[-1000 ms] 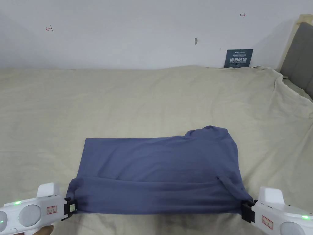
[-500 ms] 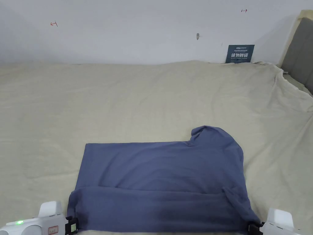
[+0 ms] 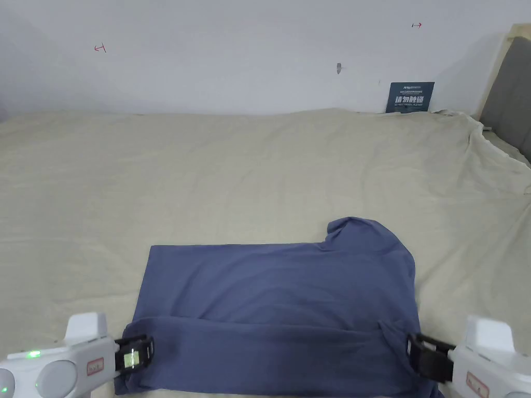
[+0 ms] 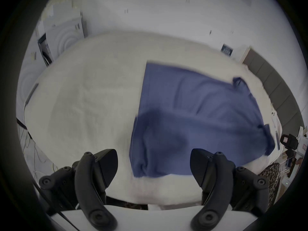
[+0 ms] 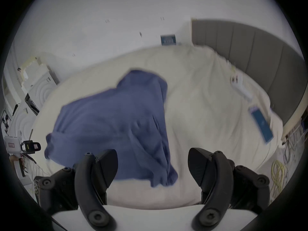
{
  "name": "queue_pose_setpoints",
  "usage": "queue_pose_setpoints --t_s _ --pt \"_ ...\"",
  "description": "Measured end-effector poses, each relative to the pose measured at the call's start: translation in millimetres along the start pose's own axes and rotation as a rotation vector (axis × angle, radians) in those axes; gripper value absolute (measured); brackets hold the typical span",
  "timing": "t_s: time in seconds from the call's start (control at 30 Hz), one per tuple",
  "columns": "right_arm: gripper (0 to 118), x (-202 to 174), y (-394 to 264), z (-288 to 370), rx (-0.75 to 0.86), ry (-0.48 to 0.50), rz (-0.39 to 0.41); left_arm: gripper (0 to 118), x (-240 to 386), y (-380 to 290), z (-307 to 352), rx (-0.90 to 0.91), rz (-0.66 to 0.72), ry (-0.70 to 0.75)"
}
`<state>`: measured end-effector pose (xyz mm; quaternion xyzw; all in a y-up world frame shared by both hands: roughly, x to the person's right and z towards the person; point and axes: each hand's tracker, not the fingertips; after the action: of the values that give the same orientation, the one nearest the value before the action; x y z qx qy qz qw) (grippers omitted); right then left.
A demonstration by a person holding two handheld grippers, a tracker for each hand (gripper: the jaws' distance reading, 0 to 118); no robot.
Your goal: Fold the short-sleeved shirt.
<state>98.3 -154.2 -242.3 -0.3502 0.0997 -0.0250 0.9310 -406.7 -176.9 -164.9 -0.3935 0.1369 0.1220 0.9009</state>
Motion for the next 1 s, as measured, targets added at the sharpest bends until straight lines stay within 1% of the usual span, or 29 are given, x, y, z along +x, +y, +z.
queue_pose_setpoints --t_s 0.03,0.2,0.37,0.4,0.43,0.47,0.5,0.6,0.63,0.67,0.7,0.73,0.77,0.8,0.87,1.0 --pt "90 2 12 4 0.043 0.002 0.015 94 5 10 10 0.046 -0.003 -0.002" --pt "90 -20 55 32 0.231 0.03 0.066 94 25 52 50 0.248 -0.02 -0.023" --pt "88 -34 71 34 0.315 0.02 0.097 94 44 71 67 0.399 -0.059 -0.014" --pt "88 -36 71 34 0.334 0.02 0.094 93 47 72 67 0.41 -0.065 -0.007" --pt "84 -40 72 33 0.339 0.024 0.092 91 51 72 67 0.422 -0.069 -0.001" --pt "80 -40 72 32 0.342 0.027 0.088 86 53 72 66 0.442 -0.08 0.001" --pt "74 -41 73 31 0.339 0.028 0.088 77 54 70 64 0.461 -0.087 0.005" --pt "33 -48 71 30 0.356 0.026 0.081 12 59 67 57 0.476 -0.11 -0.018" --pt "7 -49 71 28 0.356 0.023 0.081 0 59 66 53 0.469 -0.122 -0.031" --pt "0 -49 71 26 0.359 0.021 0.087 0 60 65 49 0.464 -0.119 -0.052" --pt "0 -50 71 24 0.364 0.021 0.089 0 60 64 46 0.462 -0.105 -0.051" --pt "0 -49 71 23 0.372 0.022 0.09 0 60 67 43 0.444 -0.085 -0.077" --pt "0 -47 73 21 0.377 0.042 0.095 0 58 71 37 0.391 -0.057 -0.107" --pt "0 -47 74 19 0.374 0.041 0.097 0 58 74 33 0.389 -0.046 -0.11" --pt "0 -44 80 9 0.357 0.019 0.124 0 59 82 25 0.396 -0.058 -0.093" --pt "0 -39 91 -7 0.35 0.029 0.109 0 56 110 -1 0.348 -0.076 -0.095"
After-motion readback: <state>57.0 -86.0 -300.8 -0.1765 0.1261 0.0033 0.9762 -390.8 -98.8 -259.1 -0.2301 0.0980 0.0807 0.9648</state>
